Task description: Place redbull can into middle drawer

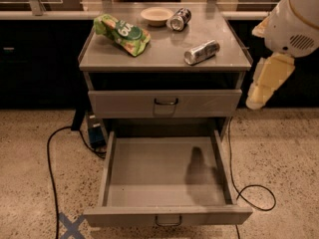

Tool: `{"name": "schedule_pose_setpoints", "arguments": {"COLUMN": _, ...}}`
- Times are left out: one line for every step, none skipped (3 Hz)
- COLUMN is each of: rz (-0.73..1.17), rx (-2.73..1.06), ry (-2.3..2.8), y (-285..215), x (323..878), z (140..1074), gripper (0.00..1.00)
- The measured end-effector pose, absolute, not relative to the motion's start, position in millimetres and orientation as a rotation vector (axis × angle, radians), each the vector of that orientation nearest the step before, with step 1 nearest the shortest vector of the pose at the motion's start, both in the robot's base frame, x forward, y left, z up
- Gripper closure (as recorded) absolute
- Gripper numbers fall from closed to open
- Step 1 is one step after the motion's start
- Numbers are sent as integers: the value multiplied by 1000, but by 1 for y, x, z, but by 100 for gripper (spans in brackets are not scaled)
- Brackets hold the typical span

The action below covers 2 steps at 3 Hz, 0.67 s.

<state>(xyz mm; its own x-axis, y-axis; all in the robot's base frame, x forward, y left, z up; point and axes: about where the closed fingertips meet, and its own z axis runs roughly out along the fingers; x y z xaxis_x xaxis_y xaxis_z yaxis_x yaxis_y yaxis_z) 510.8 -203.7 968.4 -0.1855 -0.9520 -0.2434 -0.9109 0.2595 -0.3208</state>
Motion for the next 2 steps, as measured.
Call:
{"name": "schedule_pose_setpoints", "arguments": {"rz": -135, "rx": -1657, "ry": 2157, "y": -202, "x": 566, "z": 948, "gripper": 0}}
{"name": "schedule_pose_setpoints", "arguments": {"rz": -162, "rx": -1673, "ry": 2204, "y": -200, "x": 628, "z": 916, "gripper": 0}}
